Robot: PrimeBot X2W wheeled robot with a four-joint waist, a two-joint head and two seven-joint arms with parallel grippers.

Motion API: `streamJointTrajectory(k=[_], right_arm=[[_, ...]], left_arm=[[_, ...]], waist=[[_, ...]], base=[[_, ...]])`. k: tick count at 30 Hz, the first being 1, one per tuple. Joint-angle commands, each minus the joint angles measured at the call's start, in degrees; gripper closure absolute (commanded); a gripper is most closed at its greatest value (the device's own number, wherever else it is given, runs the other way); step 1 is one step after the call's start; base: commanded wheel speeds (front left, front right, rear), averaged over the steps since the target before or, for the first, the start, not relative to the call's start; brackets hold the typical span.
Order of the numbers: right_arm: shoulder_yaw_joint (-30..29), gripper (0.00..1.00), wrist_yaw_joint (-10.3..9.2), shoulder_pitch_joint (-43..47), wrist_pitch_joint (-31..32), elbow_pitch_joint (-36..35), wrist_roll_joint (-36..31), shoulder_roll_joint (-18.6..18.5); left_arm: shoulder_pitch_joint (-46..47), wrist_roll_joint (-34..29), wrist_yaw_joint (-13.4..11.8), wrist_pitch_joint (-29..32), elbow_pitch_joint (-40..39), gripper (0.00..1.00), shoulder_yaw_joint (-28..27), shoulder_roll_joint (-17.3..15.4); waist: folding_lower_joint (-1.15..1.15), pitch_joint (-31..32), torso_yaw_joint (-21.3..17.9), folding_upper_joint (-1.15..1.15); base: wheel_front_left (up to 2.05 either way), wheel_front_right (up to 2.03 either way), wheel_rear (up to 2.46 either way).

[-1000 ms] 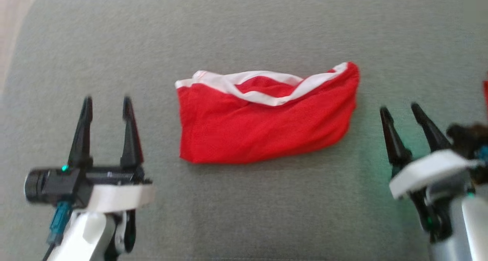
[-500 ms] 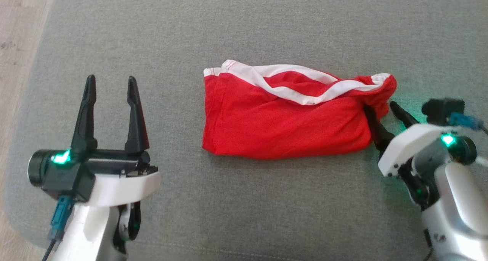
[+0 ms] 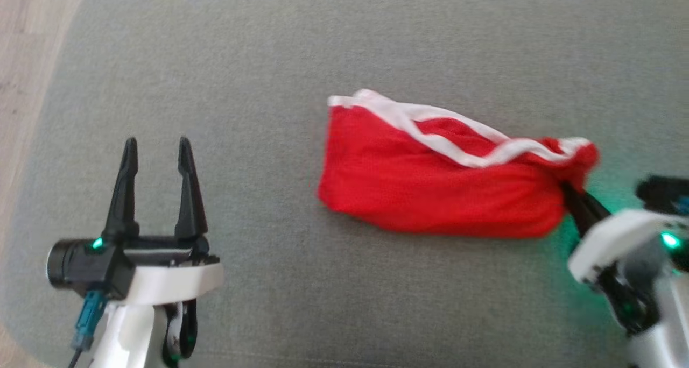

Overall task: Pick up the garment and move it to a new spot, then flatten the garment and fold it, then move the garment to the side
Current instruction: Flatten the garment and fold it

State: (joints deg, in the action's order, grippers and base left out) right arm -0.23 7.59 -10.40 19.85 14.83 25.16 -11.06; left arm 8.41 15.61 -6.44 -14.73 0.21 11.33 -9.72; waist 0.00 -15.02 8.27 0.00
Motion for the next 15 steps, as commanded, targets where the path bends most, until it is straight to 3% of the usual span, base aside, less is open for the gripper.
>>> streamJointTrajectory(k=[1, 8, 15], right_arm=[[-0.6, 1.0, -0.1, 0.6, 0.0, -3.1, -0.5, -0.6], [-6.6, 1.0, -0.1, 4.2, 6.5, -14.6, -1.0, 0.4], [-4.2, 1.0, -0.1, 0.0, 20.1, -24.2, 8.9, 7.0]], left_arm=[[0.5, -0.5, 0.5, -0.3, -1.2, 0.0, -2.4, -0.4], [-0.6, -1.1, 1.7, -0.3, 1.1, 0.0, -3.2, 0.0], [-0.5, -1.2, 2.7, -0.3, 3.2, 0.0, -2.7, 0.7]], waist=[[0.0, 0.6, -0.8, 0.0], [0.0, 1.5, -3.5, 0.0], [0.0, 2.4, -4.1, 0.0]], base=[[0.0, 0.0, 0.0], [0.0, 0.0, 0.0], [0.0, 0.0, 0.0]])
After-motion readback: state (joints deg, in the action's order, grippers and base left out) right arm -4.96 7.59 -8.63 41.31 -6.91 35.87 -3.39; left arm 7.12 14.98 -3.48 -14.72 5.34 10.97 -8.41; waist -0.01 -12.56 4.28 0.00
